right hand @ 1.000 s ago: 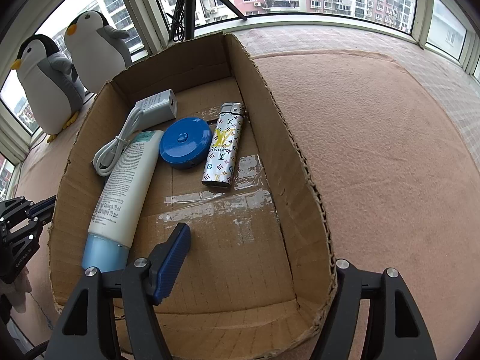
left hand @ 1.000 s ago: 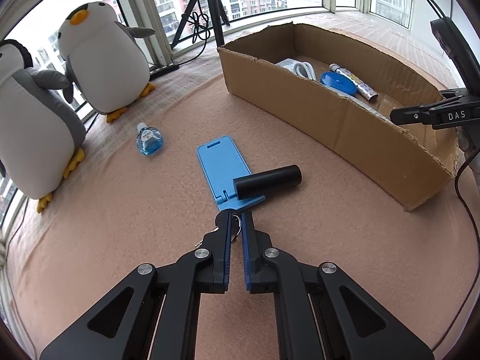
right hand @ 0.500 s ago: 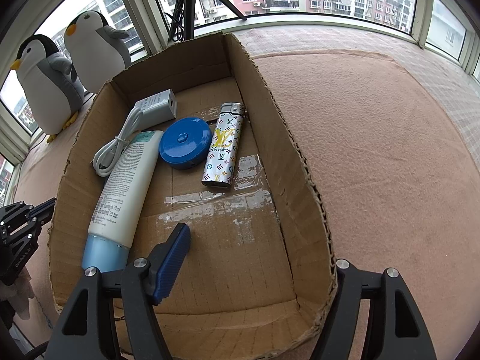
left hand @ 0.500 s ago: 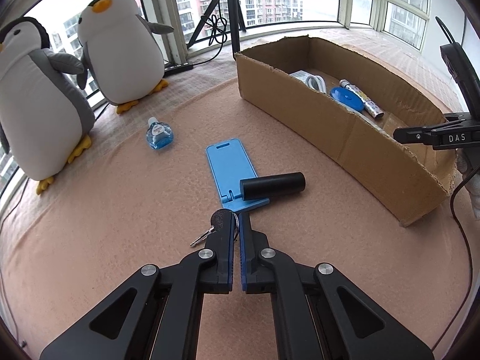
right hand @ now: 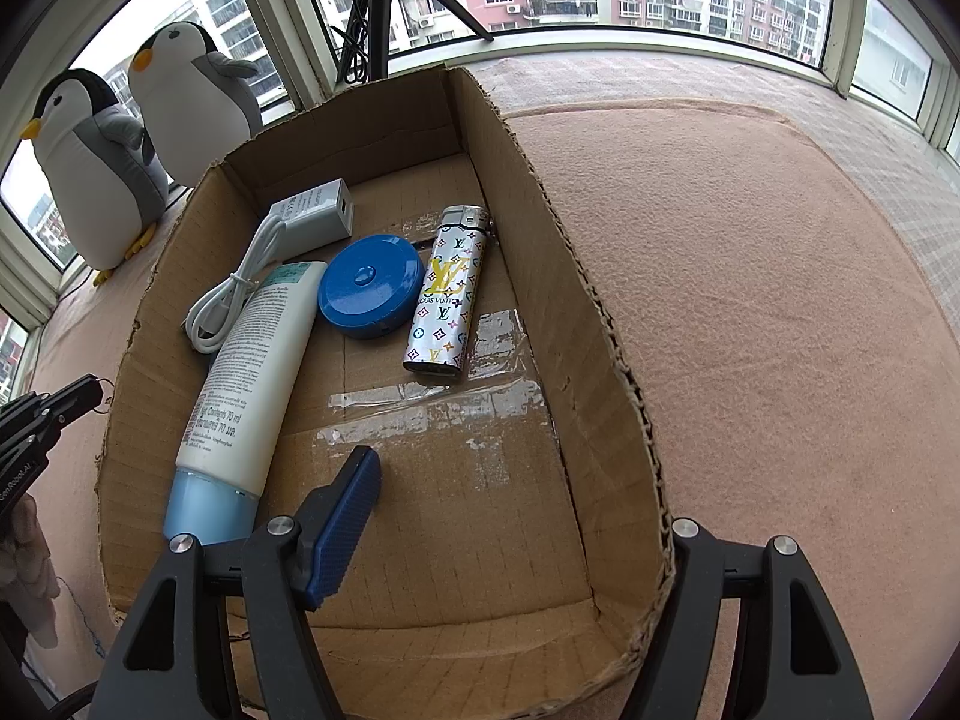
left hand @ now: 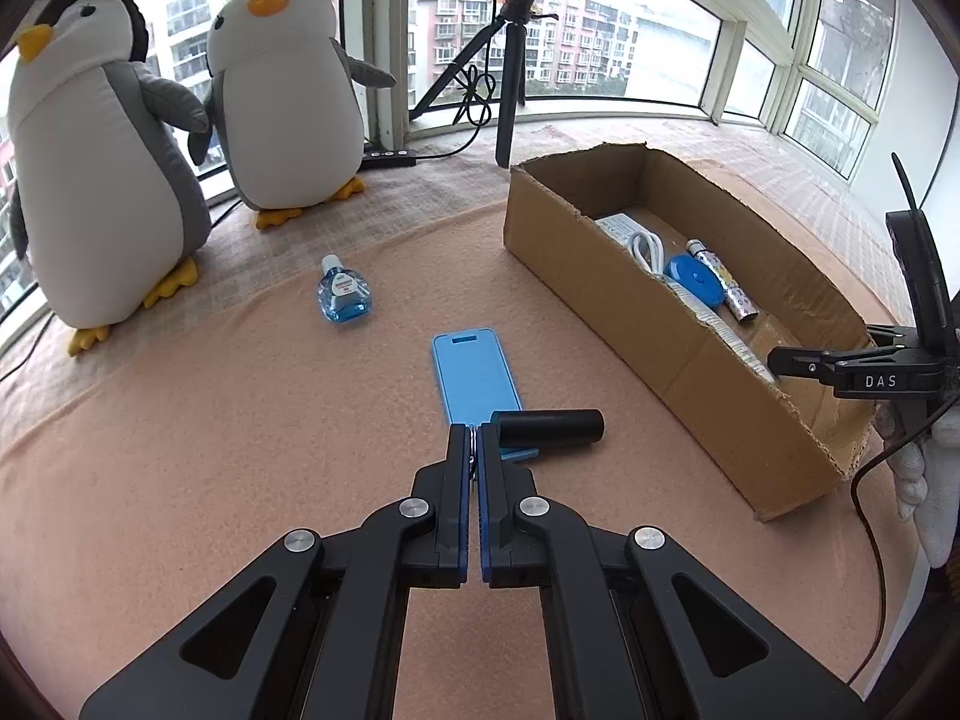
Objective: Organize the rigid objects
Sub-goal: 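Carry the keys into the box and open the left tool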
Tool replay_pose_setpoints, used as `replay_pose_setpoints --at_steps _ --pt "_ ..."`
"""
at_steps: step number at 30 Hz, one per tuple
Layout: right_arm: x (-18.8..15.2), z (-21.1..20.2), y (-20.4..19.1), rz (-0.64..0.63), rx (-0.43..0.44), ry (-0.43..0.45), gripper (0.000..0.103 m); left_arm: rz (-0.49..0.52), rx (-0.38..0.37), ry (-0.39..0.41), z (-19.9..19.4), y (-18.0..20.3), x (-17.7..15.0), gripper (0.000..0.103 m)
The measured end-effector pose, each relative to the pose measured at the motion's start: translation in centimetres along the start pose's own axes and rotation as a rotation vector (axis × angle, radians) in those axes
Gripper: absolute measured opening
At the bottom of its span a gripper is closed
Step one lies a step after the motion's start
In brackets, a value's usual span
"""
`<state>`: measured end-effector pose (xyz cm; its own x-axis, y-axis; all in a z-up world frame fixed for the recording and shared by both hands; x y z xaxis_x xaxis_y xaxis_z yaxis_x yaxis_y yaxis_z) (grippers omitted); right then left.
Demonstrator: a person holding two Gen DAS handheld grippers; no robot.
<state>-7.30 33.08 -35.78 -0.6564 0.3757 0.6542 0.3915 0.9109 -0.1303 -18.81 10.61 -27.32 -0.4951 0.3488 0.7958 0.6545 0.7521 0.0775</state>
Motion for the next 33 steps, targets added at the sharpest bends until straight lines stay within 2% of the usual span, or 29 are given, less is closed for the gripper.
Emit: replay_pose_setpoints --at_steps 10,15,22,28,31,32,33 --pt "0.0 0.0 0.0 -0.001 0.0 0.0 0.067 -0.032 -0.047 0.092 -1.3 0.9 5.1 0.001" --pt "0.0 0.0 0.0 0.0 0.001 0.0 0.067 0.013 -0.078 0.129 -0.6 2.8 8.5 0.001" --pt "0.0 0.0 0.0 0.0 0.0 0.0 0.067 0.089 -0.171 0.128 2.4 7.5 11.6 0.001" --pt "0.1 0.2 -0.1 -0.003 0.0 -0.001 0.067 0.092 -0.243 0.109 5.0 10.9 12.7 0.001" --pt "0.1 0.2 -0.2 -0.003 0.0 -0.001 0.067 0.101 -0.241 0.101 5.7 12.0 12.9 0.002" --pt "0.1 0.2 -0.2 -0.003 0.0 -0.001 0.067 0.099 -0.249 0.086 6.0 12.2 12.8 0.004" --pt "0.1 0.2 -0.2 -0.003 0.0 -0.001 0.067 0.098 -0.247 0.069 6.3 12.4 12.8 0.02"
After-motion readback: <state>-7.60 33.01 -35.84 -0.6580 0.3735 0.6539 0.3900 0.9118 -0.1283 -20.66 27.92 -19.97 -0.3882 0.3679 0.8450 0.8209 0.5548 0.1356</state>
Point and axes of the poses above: each gripper's, at about its wrist camera, not at the fingertips, and z roughly the way its jaws point, y to its right, x to its top, the point moved 6 cm from there along z, roughly the way its jaws point, and after that the axes turned 14 degrees about y, right-handed, at the moved point
